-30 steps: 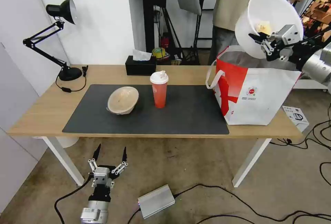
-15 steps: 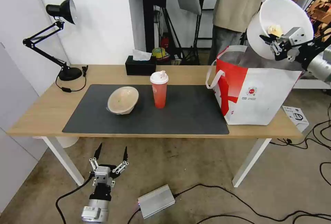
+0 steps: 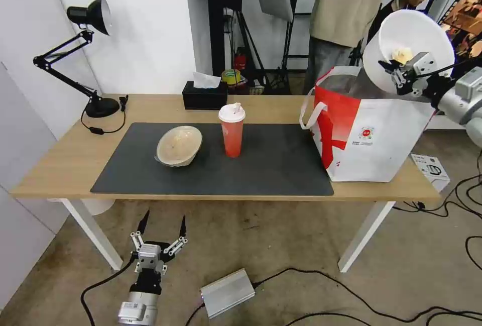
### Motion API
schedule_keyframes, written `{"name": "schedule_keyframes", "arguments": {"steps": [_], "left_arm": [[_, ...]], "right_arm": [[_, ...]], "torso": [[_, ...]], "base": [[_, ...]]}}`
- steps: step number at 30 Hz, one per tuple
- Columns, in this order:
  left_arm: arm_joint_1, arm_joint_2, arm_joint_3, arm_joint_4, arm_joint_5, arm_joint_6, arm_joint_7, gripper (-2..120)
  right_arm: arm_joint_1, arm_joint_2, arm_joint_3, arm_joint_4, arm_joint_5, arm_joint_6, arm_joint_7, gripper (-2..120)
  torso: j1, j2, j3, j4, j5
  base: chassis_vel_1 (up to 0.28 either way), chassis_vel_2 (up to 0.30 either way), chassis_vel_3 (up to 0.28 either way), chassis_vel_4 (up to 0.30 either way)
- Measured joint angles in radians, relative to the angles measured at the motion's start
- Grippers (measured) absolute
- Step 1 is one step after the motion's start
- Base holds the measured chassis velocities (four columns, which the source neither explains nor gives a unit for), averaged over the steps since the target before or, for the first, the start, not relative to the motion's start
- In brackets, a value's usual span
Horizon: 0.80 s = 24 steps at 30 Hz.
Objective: Pick up the trash from the table and place it into the takeout bag.
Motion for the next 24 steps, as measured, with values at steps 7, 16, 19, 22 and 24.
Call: {"name": "schedule_keyframes", "arguments": {"steps": [7, 16, 19, 22, 24], "left_arm": [[-0.001, 0.000, 0.001, 0.010, 0.000, 0.000, 0.001, 100], [-0.004, -0.003, 0.001, 0.021, -0.001, -0.001, 0.001, 100], [-0.004, -0.006, 0.001, 0.024, -0.001, -0.003, 0.001, 100], [-0.004, -0.008, 0.001, 0.026, -0.001, -0.004, 0.002, 100], [-0.004, -0.008, 0.001, 0.026, -0.001, -0.004, 0.002, 100]], "right_arm": [[0.011, 0.034, -0.007, -0.046, -0.038, 0.018, -0.001, 0], [0.029, 0.066, -0.011, -0.085, -0.058, 0.026, -0.001, 0], [0.033, 0.074, -0.013, -0.096, -0.064, 0.028, -0.001, 0], [0.034, 0.084, -0.014, -0.105, -0.068, 0.030, -0.002, 0], [0.034, 0.086, -0.014, -0.106, -0.068, 0.030, -0.002, 0]], "torso": [[0.000, 0.000, 0.000, 0.0000, 0.0000], [0.000, 0.000, 0.000, 0.0001, 0.0000], [0.000, 0.000, 0.000, 0.0001, 0.0000], [0.000, 0.000, 0.000, 0.0001, 0.0000], [0.000, 0.000, 0.000, 0.0001, 0.0000]], "base": [[0.000, 0.000, 0.000, 0.000], [0.000, 0.000, 0.000, 0.000], [0.000, 0.000, 0.000, 0.000], [0.000, 0.000, 0.000, 0.000], [0.000, 0.000, 0.000, 0.000]]}}
